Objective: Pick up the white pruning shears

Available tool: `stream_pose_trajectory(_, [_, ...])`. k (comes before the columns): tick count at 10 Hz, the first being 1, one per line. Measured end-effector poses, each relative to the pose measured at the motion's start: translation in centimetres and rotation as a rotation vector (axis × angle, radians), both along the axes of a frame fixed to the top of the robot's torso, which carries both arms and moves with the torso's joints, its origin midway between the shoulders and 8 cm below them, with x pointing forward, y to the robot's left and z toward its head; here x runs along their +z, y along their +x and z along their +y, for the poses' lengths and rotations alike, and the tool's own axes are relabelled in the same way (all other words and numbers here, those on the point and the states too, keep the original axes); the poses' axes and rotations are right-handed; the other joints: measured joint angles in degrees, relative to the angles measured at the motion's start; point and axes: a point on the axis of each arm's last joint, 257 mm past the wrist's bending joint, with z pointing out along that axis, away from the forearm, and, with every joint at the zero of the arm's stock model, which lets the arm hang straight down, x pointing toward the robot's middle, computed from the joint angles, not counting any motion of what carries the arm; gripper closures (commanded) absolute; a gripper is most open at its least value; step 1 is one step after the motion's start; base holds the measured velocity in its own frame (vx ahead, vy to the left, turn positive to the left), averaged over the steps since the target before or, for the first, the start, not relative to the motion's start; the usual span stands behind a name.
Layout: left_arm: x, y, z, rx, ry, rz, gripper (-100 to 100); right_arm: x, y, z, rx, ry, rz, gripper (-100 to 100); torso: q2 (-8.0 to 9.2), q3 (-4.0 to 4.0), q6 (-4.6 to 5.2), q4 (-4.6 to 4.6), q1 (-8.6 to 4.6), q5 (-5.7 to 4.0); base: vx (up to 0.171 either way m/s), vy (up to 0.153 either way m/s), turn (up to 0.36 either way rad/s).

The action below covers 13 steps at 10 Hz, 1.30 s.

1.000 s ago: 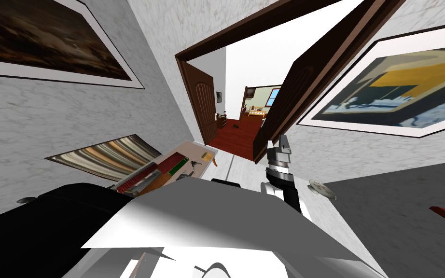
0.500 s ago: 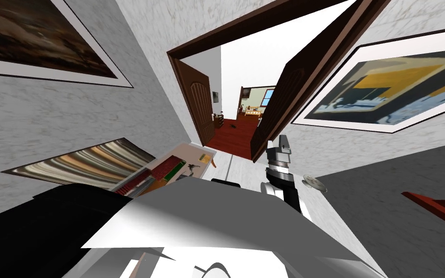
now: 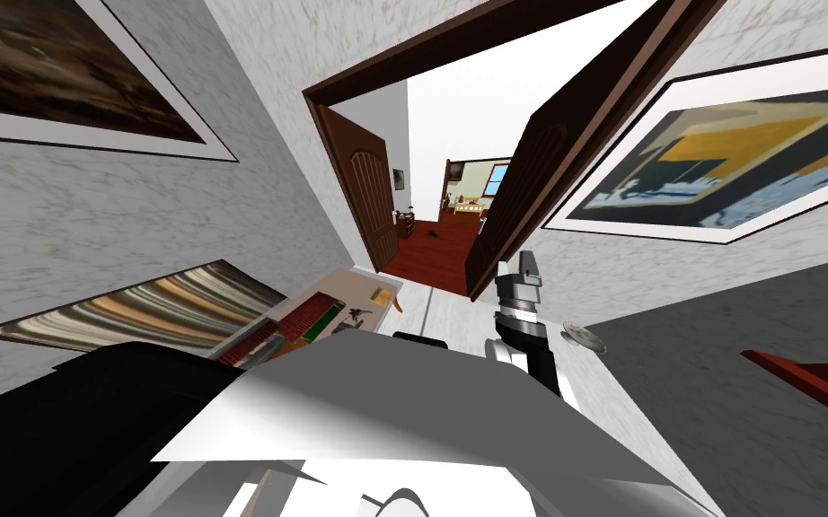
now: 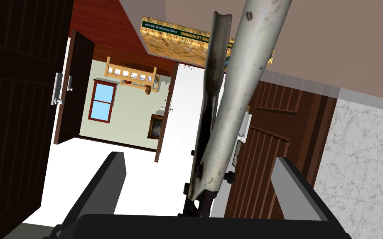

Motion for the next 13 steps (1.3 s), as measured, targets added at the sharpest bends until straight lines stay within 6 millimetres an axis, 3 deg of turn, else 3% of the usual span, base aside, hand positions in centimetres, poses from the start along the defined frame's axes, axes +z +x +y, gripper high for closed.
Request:
stream_pose_trajectory(3, [-1.0, 3.0, -2.8, -0.015, -0.008, -0.005, -100, 0.0, 0.0, 0.0, 0.000, 0.000, 0.000, 0, 0.19, 0.12, 0.00, 0.05, 0.12, 0.03, -0.078, 0.084, 0.024])
stream_pose_trajectory(5, [-1.3, 3.5, -2.9, -0.005, -0.002, 0.008, -100, 0.0, 0.0, 0.0, 0.000, 0.000, 0.000, 0, -0.06, -0.02, 0.00, 0.00, -0.18, -0.03, -0.029, 0.041, 0.034])
stream_pose_trajectory(8, [-1.9, 6.9, -6.5, -0.023, -0.012, 0.000, -100, 0.0, 0.0, 0.0, 0.000, 0.000, 0.000, 0, 0.12, 0.08, 0.00, 0.03, 0.18, 0.04, -0.076, 0.107, 0.035])
stream_pose_trajectory(10, [-2.1, 8.0, -7.6, -0.020, -0.007, 0.009, -100, 0.0, 0.0, 0.0, 0.000, 0.000, 0.000, 0, 0.09, 0.07, 0.00, 0.03, -0.08, -0.01, -0.066, 0.057, 0.035])
stream_pose_trajectory(13, [-2.3, 11.8, -11.6, -0.040, -0.012, 0.000, -100, 0.0, 0.0, 0.0, 0.000, 0.000, 0.000, 0, 0.22, 0.13, 0.00, 0.05, 0.06, 0.02, -0.091, 0.089, 0.033])
